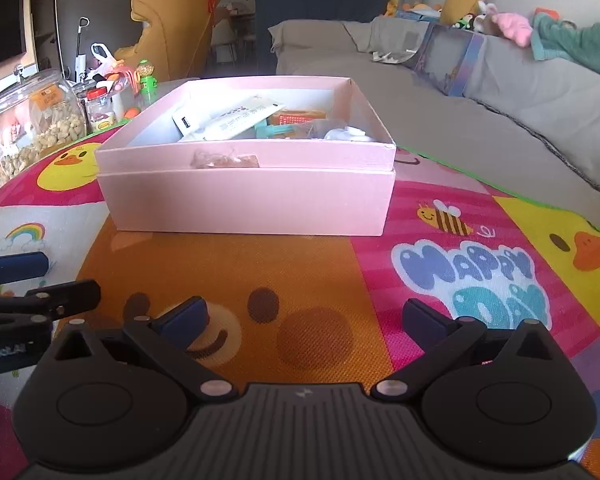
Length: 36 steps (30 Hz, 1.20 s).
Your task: Organize rigid objects
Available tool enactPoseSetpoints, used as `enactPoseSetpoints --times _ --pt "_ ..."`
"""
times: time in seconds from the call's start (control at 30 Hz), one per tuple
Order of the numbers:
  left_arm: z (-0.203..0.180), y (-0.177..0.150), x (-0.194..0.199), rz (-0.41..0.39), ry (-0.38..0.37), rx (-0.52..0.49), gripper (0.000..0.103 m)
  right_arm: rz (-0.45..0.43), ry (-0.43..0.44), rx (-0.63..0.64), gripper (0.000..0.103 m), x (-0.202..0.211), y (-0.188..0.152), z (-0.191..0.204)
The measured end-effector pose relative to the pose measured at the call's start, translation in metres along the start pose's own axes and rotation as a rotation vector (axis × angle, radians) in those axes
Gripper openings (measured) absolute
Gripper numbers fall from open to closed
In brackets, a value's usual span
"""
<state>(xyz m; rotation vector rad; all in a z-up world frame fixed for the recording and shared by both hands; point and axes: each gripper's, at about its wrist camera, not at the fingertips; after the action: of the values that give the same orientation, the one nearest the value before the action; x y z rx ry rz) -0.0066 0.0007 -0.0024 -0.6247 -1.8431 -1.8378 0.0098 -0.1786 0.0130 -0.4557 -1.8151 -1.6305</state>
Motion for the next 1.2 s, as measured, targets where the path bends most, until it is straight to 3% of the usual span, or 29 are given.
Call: enactPoseSetpoints --times 1.2 --pt "-0.0002 -0.0011 -0.0006 -0.003 0.007 0.008 0.074 -0.028 -0.021 -0.043 0.103 0.0005 -0.0055 0.0004"
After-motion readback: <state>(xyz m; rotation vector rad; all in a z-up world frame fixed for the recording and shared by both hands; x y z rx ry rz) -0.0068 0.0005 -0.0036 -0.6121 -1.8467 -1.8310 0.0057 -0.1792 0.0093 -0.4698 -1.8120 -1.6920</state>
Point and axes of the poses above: each gripper's, at about its wrist camera, not at the fingertips, and x roughly against the way its jaws point, z to its left, y to its top
